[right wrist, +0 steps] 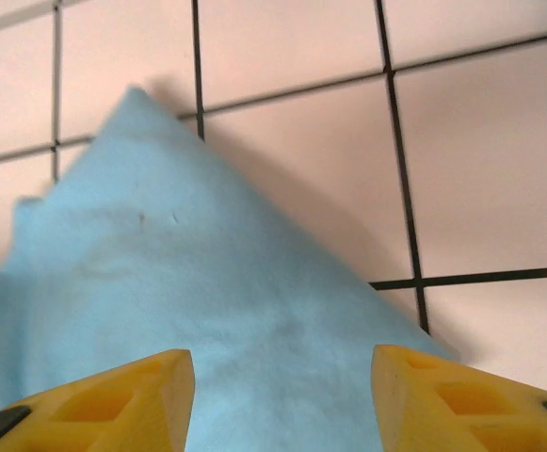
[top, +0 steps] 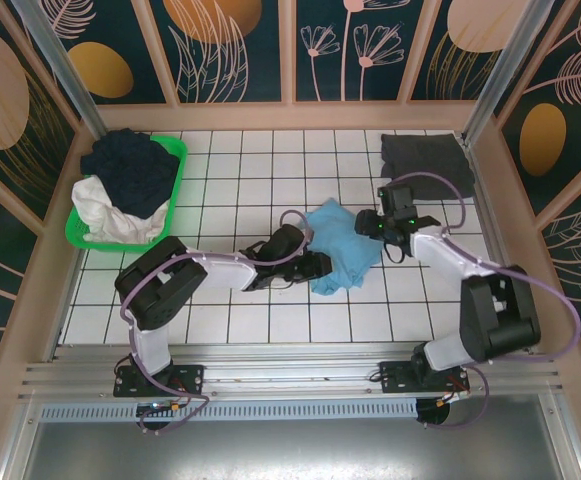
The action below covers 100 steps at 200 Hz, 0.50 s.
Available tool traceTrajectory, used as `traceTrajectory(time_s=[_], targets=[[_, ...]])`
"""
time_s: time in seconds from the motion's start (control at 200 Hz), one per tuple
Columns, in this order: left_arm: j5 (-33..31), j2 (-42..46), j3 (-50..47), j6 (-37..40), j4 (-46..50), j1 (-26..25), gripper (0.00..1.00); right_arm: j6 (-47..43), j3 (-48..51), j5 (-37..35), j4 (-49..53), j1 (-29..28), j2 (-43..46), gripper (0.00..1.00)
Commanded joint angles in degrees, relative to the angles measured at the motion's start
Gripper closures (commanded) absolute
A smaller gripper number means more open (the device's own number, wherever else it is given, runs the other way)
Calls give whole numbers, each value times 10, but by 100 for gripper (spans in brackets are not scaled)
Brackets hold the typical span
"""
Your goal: Fold and stack the t-shirts
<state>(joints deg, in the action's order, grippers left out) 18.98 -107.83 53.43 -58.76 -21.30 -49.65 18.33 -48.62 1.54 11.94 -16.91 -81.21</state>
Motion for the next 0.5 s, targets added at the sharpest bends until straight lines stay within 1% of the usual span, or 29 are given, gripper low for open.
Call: traceTrajectory(time_s=[0.0, 0.04, 0.14, 0.215, 0.235, 0.255, 0.305, 0.375, 0.415, 0.495], targets=[[-10, 34, 19, 13, 7, 9, 56, -6, 37, 17, -5, -14, 45, 47], [-28, 50, 39, 31, 46, 16, 55, -3, 51, 18, -17, -31, 62, 48], [-52, 89, 30, 62, 97, 49, 53, 2, 79, 18, -44, -90, 86, 50], [-70, 93, 27, 87, 141, 79, 54, 9, 91, 21, -56, -136, 89, 51], [-75, 92, 29, 96, 155, 85, 54, 10, 94, 18, -56, -141, 88, 51], [-78, 93, 31, 105, 167, 91, 54, 12, 95, 13, -53, -160, 86, 51], [-91, 89, 36, 119, 186, 101, 53, 16, 100, 2, -47, -185, 82, 51], [-99, 78, 44, 139, 188, 107, 52, 18, 107, -15, -33, -211, 77, 51], [-104, 62, 61, 150, 201, 108, 52, 21, 110, -21, -25, -222, 73, 51], [-102, 18, 101, 171, 218, 115, 52, 24, 109, -65, 1, -240, 62, 51]])
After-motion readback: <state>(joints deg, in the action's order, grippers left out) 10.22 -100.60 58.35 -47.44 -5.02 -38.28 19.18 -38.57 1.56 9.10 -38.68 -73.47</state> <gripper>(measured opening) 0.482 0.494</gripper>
